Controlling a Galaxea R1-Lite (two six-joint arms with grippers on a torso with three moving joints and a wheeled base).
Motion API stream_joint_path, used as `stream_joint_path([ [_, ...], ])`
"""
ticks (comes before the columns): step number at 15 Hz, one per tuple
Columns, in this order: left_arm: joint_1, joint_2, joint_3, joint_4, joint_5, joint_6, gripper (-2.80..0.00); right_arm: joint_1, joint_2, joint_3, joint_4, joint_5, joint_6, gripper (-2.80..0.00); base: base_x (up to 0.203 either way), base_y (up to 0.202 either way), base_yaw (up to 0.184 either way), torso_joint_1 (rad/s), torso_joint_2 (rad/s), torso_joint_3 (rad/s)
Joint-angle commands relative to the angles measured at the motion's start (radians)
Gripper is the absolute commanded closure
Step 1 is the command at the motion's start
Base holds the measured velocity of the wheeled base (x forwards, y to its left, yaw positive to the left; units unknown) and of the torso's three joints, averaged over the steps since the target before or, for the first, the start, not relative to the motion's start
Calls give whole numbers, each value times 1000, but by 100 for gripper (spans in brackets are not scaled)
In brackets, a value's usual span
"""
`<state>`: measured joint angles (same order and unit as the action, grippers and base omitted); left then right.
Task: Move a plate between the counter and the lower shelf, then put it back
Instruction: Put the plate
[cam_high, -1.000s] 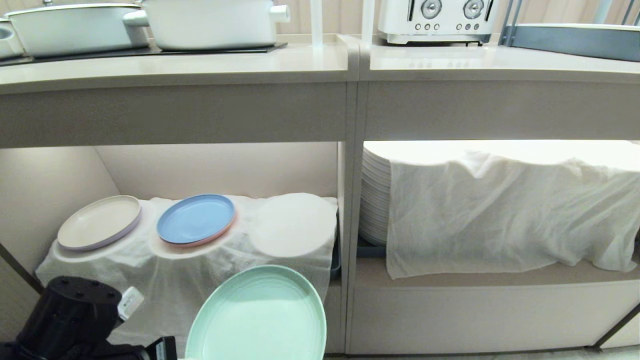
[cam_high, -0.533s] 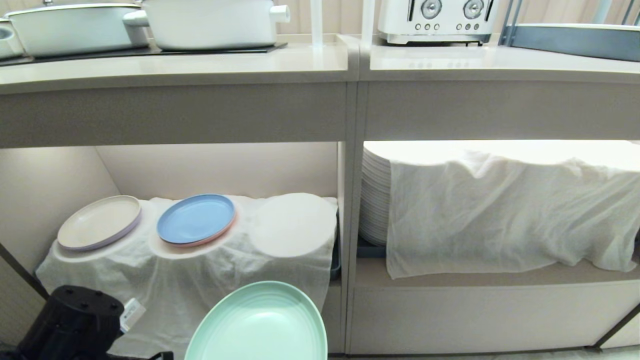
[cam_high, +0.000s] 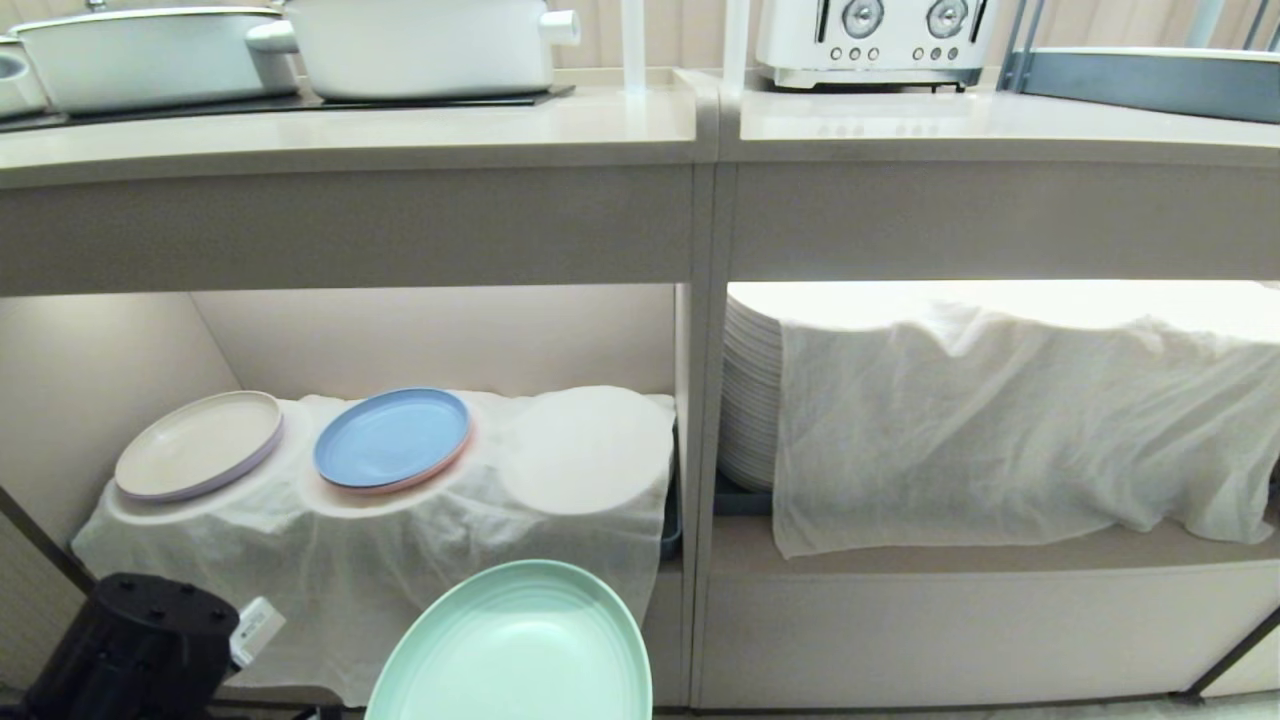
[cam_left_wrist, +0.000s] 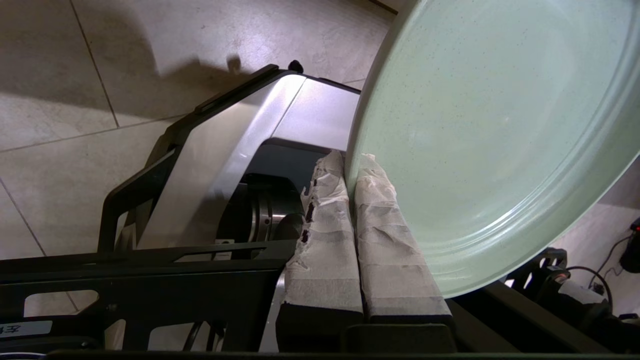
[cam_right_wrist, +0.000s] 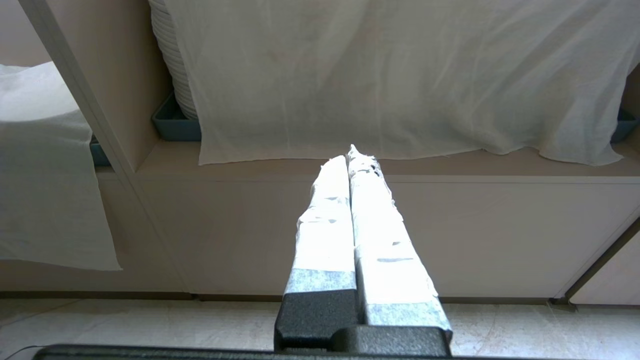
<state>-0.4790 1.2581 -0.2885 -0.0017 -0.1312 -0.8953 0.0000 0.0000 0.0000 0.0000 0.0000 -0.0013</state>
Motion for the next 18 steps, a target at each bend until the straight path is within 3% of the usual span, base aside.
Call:
stream_joint_path([
  [1,0,0,0,-1,-1,-5,0,0,0,0,0,0,0,0,0,0,0,0,0,0],
  [18,2,6,2,-3,-4,-7,0,0,0,0,0,0,-2,0,0,0,0,0,0,0],
])
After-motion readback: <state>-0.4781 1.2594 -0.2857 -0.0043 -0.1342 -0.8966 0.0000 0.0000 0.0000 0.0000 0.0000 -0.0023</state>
